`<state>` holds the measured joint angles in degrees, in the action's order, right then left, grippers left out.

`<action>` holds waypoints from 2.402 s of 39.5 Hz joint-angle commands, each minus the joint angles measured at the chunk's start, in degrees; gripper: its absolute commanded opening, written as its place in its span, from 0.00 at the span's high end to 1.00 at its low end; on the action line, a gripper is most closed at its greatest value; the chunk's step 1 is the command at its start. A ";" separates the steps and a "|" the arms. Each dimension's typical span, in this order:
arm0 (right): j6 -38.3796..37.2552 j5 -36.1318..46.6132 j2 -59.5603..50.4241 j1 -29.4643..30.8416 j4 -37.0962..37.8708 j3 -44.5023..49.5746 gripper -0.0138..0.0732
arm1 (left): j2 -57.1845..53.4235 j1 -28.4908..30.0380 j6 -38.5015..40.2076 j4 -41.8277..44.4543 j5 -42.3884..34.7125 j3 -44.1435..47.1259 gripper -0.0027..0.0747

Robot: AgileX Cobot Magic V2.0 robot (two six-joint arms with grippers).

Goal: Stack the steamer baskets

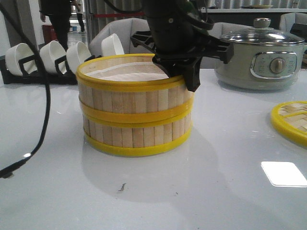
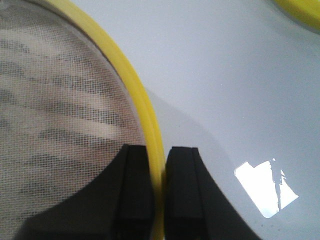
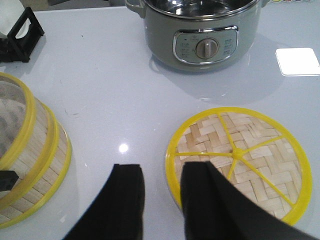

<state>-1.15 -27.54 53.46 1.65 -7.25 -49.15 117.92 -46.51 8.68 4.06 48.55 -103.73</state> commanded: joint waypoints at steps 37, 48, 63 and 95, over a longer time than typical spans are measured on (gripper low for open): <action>0.14 3.73 -0.48 -0.14 -0.08 -2.29 0.48 | -4.90 -0.42 -0.20 3.78 2.02 -14.83 0.49; 0.14 3.48 -0.48 -0.14 -0.08 -2.29 0.48 | -10.20 2.74 -0.20 9.60 4.24 -21.03 0.85; 0.14 3.48 -0.48 -0.14 -0.08 -2.29 0.48 | -26.17 21.64 0.37 9.49 5.89 -17.08 0.86; 0.14 3.49 -0.48 -0.14 -0.13 -2.29 0.48 | -73.25 32.93 8.93 9.63 -19.14 51.27 0.86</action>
<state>-1.15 -27.99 53.46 1.65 -7.34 -49.15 48.85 -13.68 16.78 13.21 37.09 -56.23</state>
